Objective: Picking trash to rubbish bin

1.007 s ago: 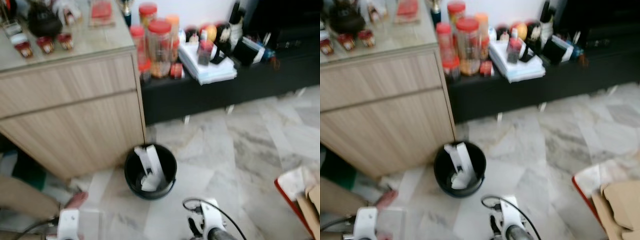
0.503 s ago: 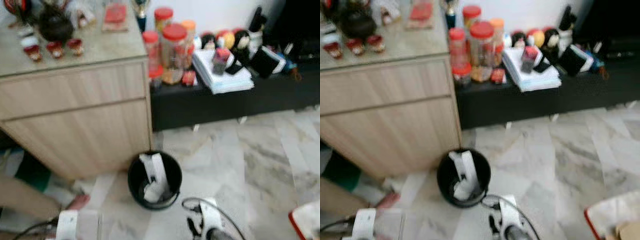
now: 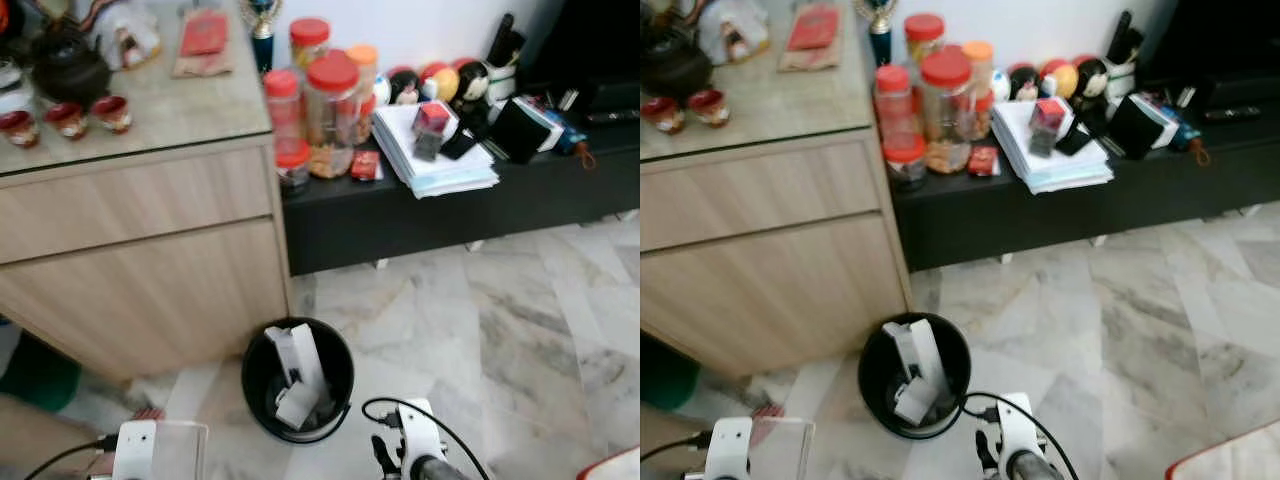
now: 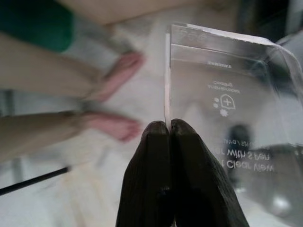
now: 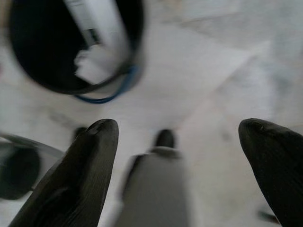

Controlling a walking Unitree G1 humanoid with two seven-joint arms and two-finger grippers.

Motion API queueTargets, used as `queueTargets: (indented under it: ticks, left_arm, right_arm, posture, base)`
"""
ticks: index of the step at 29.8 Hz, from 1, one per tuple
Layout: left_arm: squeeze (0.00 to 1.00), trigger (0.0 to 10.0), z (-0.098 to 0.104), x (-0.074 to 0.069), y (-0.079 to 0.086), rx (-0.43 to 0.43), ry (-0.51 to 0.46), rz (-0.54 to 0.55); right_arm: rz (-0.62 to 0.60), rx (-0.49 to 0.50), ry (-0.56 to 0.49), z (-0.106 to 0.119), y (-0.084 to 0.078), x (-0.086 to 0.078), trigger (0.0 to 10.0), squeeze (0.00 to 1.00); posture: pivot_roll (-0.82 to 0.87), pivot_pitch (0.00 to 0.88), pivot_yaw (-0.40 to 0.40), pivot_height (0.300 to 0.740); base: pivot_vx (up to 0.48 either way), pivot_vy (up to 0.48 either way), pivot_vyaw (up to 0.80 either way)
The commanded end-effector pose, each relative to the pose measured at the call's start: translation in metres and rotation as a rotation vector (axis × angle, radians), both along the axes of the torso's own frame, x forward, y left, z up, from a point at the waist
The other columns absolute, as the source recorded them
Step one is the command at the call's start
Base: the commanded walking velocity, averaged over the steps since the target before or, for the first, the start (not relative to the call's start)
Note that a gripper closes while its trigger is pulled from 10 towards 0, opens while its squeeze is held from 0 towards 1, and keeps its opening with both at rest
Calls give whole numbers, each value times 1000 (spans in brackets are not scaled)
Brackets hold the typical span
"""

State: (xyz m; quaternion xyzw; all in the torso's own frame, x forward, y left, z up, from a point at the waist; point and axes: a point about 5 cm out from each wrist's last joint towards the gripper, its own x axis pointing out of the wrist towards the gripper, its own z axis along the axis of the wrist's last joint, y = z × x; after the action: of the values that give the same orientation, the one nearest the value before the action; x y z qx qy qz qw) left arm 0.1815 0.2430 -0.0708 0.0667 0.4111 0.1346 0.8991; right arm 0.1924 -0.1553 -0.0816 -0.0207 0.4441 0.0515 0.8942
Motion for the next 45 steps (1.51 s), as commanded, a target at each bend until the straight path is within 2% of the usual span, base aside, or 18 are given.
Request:
queueTargets:
  ticks: [1,11,14,16,17,18,19,21,23,24,26,32,38,39,40,41,45]
  left_arm:
    - [0,10000,-3,-10,9,22,36,12]
    - [0,10000,-2,-8,8,20,32,8]
    - [0,10000,2,1,6,25,8,-18]
    - [0,10000,8,16,-2,46,-34,-104]
    - [0,10000,8,16,-2,46,-34,-104]
    - [0,10000,16,31,-11,77,-79,-208]
    - [0,10000,21,42,-18,83,-114,-255]
    - [0,10000,27,52,-25,66,-145,-282]
    - [0,10000,29,56,-28,60,-155,-291]
    - [0,10000,36,70,-40,42,-194,-350]
    - [0,10000,43,81,-52,22,-227,-398]
    - [0,10000,55,98,-74,-6,-281,-482]
    - [0,10000,58,102,-79,-5,-293,-509]
    - [180,10000,59,102,-79,-7,-294,-511]
    - [180,10000,59,102,-79,-7,-294,-511]
    - [1000,10000,59,102,-79,-15,-293,-516]
    - [1000,10000,58,102,-81,-23,-288,-533]
  right_arm:
    - [16,9,1,0,7,0,10000,0]
    - [0,24,1,0,8,1,10000,0]
    - [10,35,-2,1,10,3,10000,0]
    - [42,50,4,2,13,5,10000,0]
    - [42,50,4,2,13,5,10000,0]
    - [80,77,-2,5,19,9,10000,0]
    - [113,100,-3,7,24,12,10000,0]
    - [167,120,-4,9,30,16,10000,0]
    - [186,126,-4,10,32,17,10000,0]
    - [230,167,-16,14,39,23,10000,0]
    - [265,211,-33,20,45,30,10000,0]
    - [337,287,-54,30,54,42,10000,0]
    - [336,289,-64,32,53,45,10000,0]
    - [332,290,-62,32,52,44,10000,0]
    - [332,292,-61,31,52,44,10000,0]
    - [329,294,-60,31,51,44,10000,0]
    - [318,288,-62,31,49,43,10000,0]
  posture:
    - [159,168,-1,740]
    - [157,167,-2,740]
    - [156,168,-5,740]
    - [156,167,-7,740]
    - [156,167,-7,740]
    - [156,169,-10,740]
    - [156,169,-10,740]
    - [155,169,-12,740]
    - [155,169,-12,740]
    - [152,168,-13,740]
    - [143,166,-13,740]
    - [133,166,-15,740]
    - [132,168,-16,740]
    - [134,171,-17,740]
    - [134,171,-17,740]
    - [134,171,-18,740]
    - [133,172,-17,740]
  base:
    - [326,0,0]
    - [294,0,0]
    - [0,0,0]
    - [0,0,0]
    - [0,0,0]
    - [0,0,0]
    - [0,0,0]
    - [0,0,0]
    - [0,0,0]
    - [0,0,0]
    - [0,0,0]
    - [0,0,0]
    - [0,0,0]
    - [0,0,0]
    - [0,0,0]
    - [0,0,0]
    - [0,0,0]
